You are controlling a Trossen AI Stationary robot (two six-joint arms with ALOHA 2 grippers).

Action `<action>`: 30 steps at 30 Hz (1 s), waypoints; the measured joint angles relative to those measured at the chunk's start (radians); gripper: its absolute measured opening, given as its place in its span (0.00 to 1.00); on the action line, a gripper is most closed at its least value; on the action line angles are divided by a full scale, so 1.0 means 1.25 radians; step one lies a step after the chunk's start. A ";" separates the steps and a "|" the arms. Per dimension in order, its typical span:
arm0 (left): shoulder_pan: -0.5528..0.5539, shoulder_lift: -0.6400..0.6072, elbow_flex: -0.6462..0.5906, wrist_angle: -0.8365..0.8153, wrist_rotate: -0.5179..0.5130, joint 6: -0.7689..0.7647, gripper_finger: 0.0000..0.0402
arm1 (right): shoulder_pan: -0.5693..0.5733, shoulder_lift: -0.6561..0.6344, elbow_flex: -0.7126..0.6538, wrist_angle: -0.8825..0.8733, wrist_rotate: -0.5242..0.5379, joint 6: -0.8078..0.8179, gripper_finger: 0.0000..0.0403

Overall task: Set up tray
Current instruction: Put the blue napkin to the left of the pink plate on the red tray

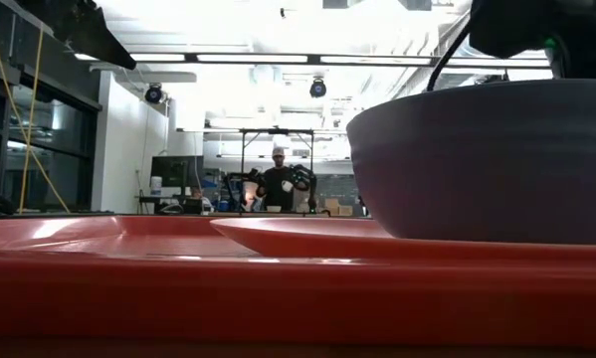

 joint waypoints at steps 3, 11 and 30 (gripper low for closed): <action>0.000 0.000 0.000 0.000 0.000 0.000 0.31 | 0.000 0.000 -0.017 0.001 -0.025 0.003 0.51; 0.000 0.000 0.000 0.000 -0.001 0.000 0.31 | 0.000 0.000 -0.026 0.015 -0.026 -0.001 0.51; 0.000 0.000 0.000 0.000 0.000 0.001 0.31 | 0.028 0.057 -0.022 0.072 -0.043 -0.001 0.51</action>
